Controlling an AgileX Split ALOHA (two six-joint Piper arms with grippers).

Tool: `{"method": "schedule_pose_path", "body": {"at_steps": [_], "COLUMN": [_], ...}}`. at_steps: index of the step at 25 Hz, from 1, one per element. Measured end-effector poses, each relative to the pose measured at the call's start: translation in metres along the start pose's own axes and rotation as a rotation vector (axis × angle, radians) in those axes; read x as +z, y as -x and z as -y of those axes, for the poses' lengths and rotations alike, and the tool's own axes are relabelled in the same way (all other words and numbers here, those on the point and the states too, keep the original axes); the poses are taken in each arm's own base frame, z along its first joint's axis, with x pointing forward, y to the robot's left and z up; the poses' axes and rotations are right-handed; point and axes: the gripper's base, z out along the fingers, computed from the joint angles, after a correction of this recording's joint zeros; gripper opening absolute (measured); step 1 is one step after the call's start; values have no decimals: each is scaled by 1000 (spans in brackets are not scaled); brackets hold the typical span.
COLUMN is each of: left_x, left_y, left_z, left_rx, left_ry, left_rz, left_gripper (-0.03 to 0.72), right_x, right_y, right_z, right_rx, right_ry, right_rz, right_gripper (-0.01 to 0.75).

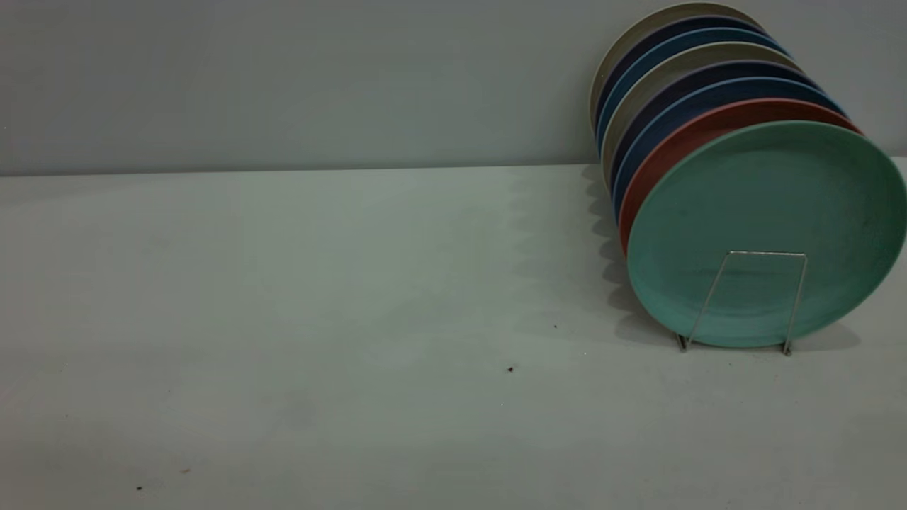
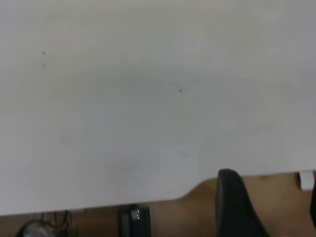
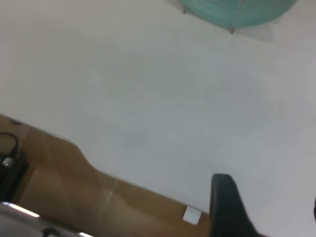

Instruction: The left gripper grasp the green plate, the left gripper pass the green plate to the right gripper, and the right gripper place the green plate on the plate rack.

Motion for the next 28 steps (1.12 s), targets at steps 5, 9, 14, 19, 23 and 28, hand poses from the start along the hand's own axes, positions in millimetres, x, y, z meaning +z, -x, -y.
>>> {"method": "schedule_pose_path", "body": {"at_steps": [5, 9, 14, 19, 23, 28], "left_x": [-2, 7, 11, 10, 10, 10], "left_y": [-24, -33, -34, -34, -34, -34], "left_z": [0, -8, -11, -11, -11, -11], "left_rx": [53, 96, 142, 169, 167, 165], "left_ry": [18, 42, 21, -5, -7, -8], "left_rz": [79, 42, 44, 42, 44, 43], "left_gripper": [408, 408, 408, 409, 409, 409], "right_x": [-4, -7, -4, -2, -2, -2], "right_y": [-20, -25, -26, -26, -26, -26], "right_z": [-1, 0, 2, 3, 3, 3], "right_rx": [12, 12, 37, 45, 45, 47], "right_ry": [-58, -92, -120, -122, -122, -122], "right_rz": [75, 104, 114, 110, 110, 110], "right_gripper": [431, 431, 431, 431, 431, 431]}}
